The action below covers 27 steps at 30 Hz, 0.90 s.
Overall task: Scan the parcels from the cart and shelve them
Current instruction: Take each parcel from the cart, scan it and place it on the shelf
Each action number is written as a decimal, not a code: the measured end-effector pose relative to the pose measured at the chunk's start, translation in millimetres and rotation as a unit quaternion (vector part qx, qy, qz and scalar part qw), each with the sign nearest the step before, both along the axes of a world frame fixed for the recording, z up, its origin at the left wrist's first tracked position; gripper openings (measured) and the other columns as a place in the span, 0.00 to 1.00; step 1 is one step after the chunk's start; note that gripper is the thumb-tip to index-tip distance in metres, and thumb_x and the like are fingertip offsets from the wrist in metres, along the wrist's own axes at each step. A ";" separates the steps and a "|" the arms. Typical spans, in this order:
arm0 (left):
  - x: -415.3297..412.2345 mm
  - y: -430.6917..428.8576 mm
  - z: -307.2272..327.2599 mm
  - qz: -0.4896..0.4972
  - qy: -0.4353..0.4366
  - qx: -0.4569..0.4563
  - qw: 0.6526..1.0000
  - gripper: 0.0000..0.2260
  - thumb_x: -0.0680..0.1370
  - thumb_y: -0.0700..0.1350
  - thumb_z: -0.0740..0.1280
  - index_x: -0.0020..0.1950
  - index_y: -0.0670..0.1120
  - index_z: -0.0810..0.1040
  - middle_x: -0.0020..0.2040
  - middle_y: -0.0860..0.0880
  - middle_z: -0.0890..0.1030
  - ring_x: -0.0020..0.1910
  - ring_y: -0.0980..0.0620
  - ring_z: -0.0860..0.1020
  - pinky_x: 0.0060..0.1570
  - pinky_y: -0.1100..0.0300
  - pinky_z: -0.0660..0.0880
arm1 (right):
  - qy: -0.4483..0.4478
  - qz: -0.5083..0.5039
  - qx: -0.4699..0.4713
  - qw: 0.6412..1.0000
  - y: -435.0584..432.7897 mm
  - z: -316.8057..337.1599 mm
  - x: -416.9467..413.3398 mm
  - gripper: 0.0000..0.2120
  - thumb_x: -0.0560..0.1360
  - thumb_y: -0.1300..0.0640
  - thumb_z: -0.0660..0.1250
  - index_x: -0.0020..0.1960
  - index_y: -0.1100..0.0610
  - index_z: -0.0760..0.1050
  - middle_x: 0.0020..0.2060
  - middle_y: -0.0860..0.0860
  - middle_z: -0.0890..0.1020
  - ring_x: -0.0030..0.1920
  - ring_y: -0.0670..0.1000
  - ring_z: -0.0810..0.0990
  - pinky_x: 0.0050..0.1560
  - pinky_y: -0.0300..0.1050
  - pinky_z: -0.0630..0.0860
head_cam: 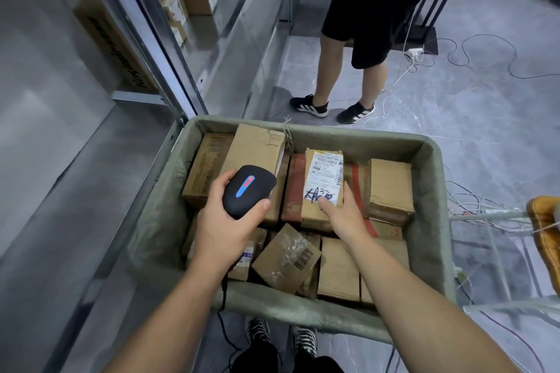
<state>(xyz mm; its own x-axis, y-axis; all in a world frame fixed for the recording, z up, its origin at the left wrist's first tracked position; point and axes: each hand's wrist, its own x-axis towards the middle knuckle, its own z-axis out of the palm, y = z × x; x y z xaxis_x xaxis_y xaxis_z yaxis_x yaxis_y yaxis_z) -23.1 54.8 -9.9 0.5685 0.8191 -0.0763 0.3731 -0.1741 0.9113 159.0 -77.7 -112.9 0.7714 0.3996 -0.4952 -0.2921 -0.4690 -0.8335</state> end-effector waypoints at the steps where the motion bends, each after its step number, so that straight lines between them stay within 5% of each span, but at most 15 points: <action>1: -0.8 -1.7 0.9 0.000 0.000 0.000 1.000 0.28 0.71 0.46 0.81 0.62 0.64 0.71 0.47 0.77 0.79 0.48 0.73 0.78 0.45 0.78 0.71 | 0.007 -0.003 0.008 1.000 0.6 -2.3 0.7 0.33 0.78 0.56 0.70 0.79 0.47 0.60 0.65 0.46 0.79 0.64 0.50 0.77 0.70 0.54 0.71; 4: -3.5 -9.0 5.7 0.008 0.002 0.005 1.000 0.27 0.67 0.52 0.80 0.59 0.67 0.71 0.48 0.77 0.79 0.49 0.72 0.79 0.45 0.78 0.71 | 0.017 0.002 0.033 0.999 1.8 -4.2 3.4 0.34 0.79 0.60 0.70 0.79 0.44 0.61 0.66 0.45 0.79 0.65 0.50 0.77 0.70 0.53 0.71; 12: -10.4 -25.0 18.9 0.035 -0.009 0.027 0.999 0.27 0.71 0.42 0.80 0.62 0.62 0.72 0.51 0.65 0.81 0.48 0.72 0.79 0.45 0.78 0.71 | 0.011 0.053 0.049 0.997 -2.4 7.1 -0.7 0.36 0.78 0.63 0.69 0.78 0.38 0.60 0.66 0.47 0.79 0.65 0.50 0.78 0.66 0.47 0.73; 17: -22.0 -30.1 28.4 0.037 -0.034 0.034 0.998 0.27 0.71 0.43 0.80 0.64 0.59 0.73 0.48 0.73 0.81 0.49 0.71 0.79 0.45 0.78 0.71 | -0.026 0.087 0.078 0.993 -5.7 20.7 -5.6 0.37 0.78 0.61 0.70 0.77 0.34 0.60 0.70 0.43 0.75 0.67 0.48 0.76 0.70 0.52 0.71; 20: -31.1 -33.1 34.3 0.046 -0.062 0.033 0.996 0.30 0.67 0.53 0.80 0.67 0.58 0.73 0.50 0.72 0.81 0.50 0.69 0.80 0.47 0.76 0.72 | -0.074 0.106 0.080 0.988 -8.6 38.0 -11.5 0.36 0.78 0.60 0.69 0.79 0.37 0.59 0.73 0.43 0.71 0.71 0.47 0.71 0.71 0.48 0.68; 25: -50.0 -43.1 44.4 0.062 -0.106 0.016 0.992 0.29 0.62 0.62 0.76 0.63 0.66 0.74 0.51 0.62 0.84 0.47 0.50 0.84 0.53 0.47 0.82 | -0.161 0.111 0.104 0.975 -14.3 69.6 -33.1 0.35 0.80 0.62 0.67 0.81 0.44 0.57 0.76 0.43 0.67 0.73 0.43 0.65 0.68 0.39 0.61; 27: -60.9 -50.3 49.3 0.062 -0.119 0.021 0.991 0.27 0.62 0.63 0.77 0.60 0.69 0.74 0.51 0.61 0.84 0.44 0.48 0.84 0.52 0.43 0.82 | -0.190 0.102 0.115 0.970 -18.2 78.7 -47.1 0.35 0.80 0.61 0.67 0.80 0.43 0.57 0.76 0.44 0.68 0.73 0.44 0.66 0.69 0.40 0.61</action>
<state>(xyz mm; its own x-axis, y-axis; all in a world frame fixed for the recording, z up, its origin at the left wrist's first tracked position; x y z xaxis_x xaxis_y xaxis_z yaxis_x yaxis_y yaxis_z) -83.9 4.4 39.4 0.4614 0.8832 0.0843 0.1696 -0.1810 0.9687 111.9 -96.0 -34.2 0.7739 0.6293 -0.0709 0.1356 -0.2741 -0.9521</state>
